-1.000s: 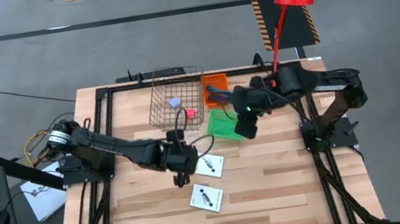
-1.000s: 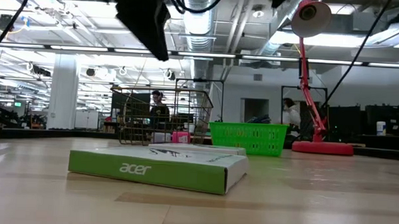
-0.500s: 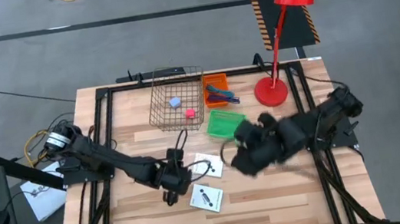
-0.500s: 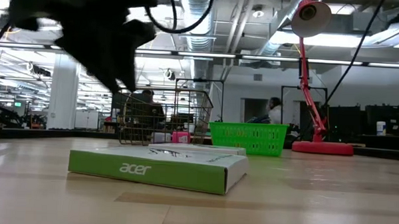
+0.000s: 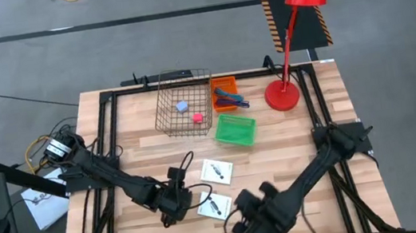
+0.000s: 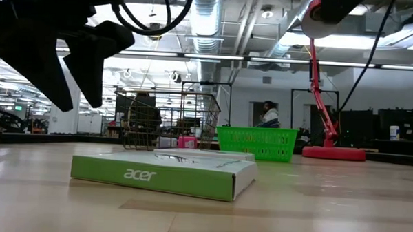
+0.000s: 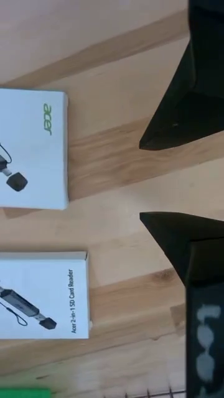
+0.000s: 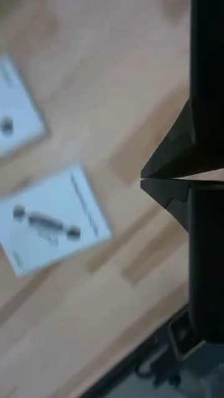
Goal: Pick and place items into bin
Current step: Put the top card reader box into the green basket
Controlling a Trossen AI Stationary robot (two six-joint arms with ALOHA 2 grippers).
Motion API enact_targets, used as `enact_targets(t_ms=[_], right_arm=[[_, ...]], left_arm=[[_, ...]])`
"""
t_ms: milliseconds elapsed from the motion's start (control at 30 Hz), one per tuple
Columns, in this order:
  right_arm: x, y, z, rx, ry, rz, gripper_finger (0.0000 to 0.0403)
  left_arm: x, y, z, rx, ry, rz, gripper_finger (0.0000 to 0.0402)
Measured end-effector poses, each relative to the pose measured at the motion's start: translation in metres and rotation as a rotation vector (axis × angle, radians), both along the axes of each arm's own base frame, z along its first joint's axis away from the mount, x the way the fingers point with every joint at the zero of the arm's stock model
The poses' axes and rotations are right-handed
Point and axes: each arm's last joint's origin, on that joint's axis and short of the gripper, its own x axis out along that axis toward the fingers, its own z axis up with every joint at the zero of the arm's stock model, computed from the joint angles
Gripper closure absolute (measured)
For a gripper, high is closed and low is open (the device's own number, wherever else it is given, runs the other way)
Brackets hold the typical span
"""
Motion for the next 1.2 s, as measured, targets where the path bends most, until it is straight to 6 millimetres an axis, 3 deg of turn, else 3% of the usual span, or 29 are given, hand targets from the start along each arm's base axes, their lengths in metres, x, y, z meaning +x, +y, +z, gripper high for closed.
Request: enact_targets(t_ms=[200,467,800,1200], right_arm=[[0.028,0.013,-0.037,0.036,-0.090,0.013,0.0402],[0.051,0.002,-0.070,0.021,-0.066,0.017,0.0402],[0.056,-0.013,-0.072,0.008,0.019,0.073,0.0403],[0.045,-0.014,-0.109,0.108,0.056,0.043,0.0403]], left_arm=[[0.000,0.000,0.000,-0.029,-0.005,0.059,0.0239],[-0.001,-0.001,0.000,-0.054,0.006,0.077,0.0239],[-0.002,-0.001,-0.001,-0.071,0.021,0.072,0.0239],[-0.002,-0.002,-0.001,-0.069,0.025,0.069,0.0239]])
